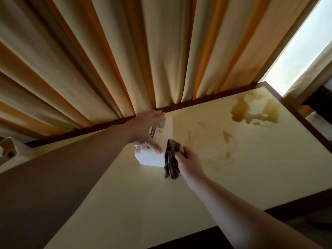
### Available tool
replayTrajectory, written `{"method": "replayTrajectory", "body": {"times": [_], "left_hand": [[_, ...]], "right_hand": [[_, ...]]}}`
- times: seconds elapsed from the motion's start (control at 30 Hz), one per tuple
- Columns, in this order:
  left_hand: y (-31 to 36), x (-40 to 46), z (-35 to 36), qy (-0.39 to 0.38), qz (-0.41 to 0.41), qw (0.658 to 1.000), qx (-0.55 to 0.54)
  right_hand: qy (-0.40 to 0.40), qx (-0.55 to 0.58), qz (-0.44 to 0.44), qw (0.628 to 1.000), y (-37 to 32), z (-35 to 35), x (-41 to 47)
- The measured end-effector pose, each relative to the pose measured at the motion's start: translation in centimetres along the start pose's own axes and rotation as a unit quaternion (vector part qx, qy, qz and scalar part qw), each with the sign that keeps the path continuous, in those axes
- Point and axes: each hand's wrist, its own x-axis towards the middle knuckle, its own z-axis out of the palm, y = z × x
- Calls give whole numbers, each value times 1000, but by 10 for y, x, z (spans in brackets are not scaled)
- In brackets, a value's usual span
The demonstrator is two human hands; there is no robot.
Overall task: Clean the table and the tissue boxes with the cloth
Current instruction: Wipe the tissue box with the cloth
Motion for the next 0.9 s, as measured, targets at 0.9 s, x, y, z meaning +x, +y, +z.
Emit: {"method": "replayTrajectory", "body": {"times": [0.9], "left_hand": [[3,12,-16,-77,1,990,115]], "right_hand": [[-86,-394,-172,899,11,-53,9]]}}
